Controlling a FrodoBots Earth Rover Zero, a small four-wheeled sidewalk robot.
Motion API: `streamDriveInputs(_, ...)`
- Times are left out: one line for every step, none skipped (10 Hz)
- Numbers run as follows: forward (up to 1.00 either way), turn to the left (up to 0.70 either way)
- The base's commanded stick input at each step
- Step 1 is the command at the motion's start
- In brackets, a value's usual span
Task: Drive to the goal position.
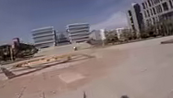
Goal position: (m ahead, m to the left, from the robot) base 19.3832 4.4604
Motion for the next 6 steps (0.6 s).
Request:
streamDriveInputs(0.7, 0.0)
streamDriveInputs(0.7, 0.0)
streamDriveInputs(0.7, 0.0)
streamDriveInputs(0.7, 0.0)
streamDriveInputs(0.7, 0.0)
streamDriveInputs(0.7, 0.0)
